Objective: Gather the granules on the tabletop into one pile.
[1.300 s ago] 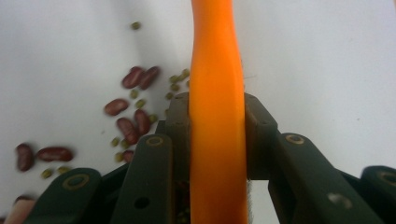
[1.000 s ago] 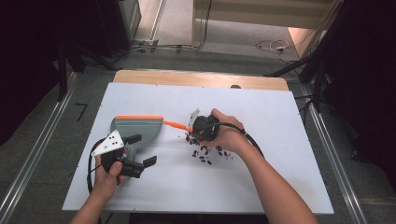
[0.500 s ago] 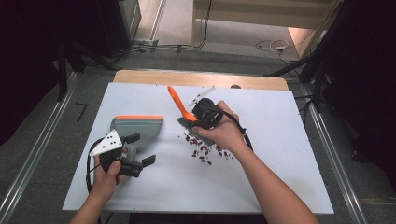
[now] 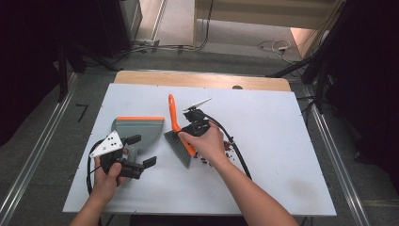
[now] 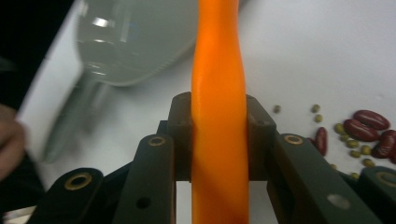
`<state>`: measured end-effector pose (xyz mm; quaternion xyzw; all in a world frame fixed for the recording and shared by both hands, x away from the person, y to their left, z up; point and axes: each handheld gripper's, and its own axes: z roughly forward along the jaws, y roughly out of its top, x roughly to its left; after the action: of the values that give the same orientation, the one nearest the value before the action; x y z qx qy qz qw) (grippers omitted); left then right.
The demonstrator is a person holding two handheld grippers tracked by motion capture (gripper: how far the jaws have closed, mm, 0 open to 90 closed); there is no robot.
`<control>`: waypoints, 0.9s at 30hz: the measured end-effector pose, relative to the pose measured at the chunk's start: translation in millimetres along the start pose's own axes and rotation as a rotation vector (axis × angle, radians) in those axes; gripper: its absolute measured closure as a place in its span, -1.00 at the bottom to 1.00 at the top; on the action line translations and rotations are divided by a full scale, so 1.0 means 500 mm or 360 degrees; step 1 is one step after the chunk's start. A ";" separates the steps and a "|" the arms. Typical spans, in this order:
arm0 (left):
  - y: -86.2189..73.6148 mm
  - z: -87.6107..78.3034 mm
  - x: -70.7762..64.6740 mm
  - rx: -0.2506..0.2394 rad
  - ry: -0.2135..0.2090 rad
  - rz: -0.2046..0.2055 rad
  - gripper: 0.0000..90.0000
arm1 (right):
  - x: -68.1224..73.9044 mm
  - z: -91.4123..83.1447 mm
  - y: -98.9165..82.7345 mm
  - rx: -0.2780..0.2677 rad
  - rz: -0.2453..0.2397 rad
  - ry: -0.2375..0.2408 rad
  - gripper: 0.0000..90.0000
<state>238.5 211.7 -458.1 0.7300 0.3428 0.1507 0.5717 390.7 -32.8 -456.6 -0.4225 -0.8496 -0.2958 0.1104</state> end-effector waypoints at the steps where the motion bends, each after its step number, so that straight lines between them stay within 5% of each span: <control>1: 0.000 0.000 0.000 -0.0001 -0.0002 0.0001 -1.00 | -0.003 0.001 -0.001 -0.0008 0.0006 -0.0030 0.52; 13: -0.001 0.001 -0.002 0.0009 -0.0002 0.0009 -1.00 | -0.105 -0.035 -0.019 -0.0036 0.0178 -0.0170 0.50; 27: -0.002 0.005 -0.004 0.0016 -0.0011 0.0008 -1.00 | -0.163 -0.081 -0.045 -0.0075 0.0272 -0.0228 0.49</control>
<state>238.4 208.4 -459.4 0.7342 0.3398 0.1480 0.5689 420.7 -120.5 -469.3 -0.5159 -0.8090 -0.2743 0.0641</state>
